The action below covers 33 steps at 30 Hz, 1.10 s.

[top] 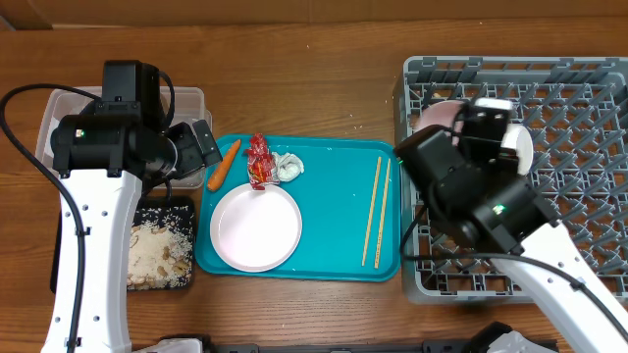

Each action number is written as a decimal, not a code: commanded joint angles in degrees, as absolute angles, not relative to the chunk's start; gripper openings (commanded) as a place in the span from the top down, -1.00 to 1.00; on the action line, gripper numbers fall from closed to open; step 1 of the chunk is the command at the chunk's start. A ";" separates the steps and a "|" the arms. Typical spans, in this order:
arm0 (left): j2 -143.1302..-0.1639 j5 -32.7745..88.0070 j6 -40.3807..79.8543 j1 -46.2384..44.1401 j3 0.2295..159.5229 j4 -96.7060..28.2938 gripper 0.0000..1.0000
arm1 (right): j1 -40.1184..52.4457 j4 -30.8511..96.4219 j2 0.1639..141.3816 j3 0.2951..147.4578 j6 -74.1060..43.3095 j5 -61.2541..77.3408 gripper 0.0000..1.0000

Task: Sort waste into correct bins and load items into the dishwasher
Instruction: 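Lift the pink bowl and carry it over the dish rack with the right gripper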

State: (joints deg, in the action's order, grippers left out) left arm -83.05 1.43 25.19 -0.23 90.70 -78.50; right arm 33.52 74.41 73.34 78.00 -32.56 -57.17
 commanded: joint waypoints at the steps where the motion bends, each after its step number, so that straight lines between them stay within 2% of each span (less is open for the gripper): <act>1: -83.15 0.89 25.76 -0.03 91.11 -78.63 -1.00 | 29.17 75.02 72.60 79.57 -32.97 -64.86 0.92; 8: -83.13 0.91 25.76 -0.01 91.11 -78.65 -1.00 | 22.35 75.75 72.60 79.57 -32.99 -64.42 0.92; 33: -83.13 0.89 25.76 -0.03 91.11 -78.65 -1.00 | 19.42 75.18 75.75 79.46 -33.15 -65.98 0.92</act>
State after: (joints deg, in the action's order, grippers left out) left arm -83.05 1.43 25.19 -0.23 90.70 -78.50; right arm 20.91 74.78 74.06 78.02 -32.60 -63.55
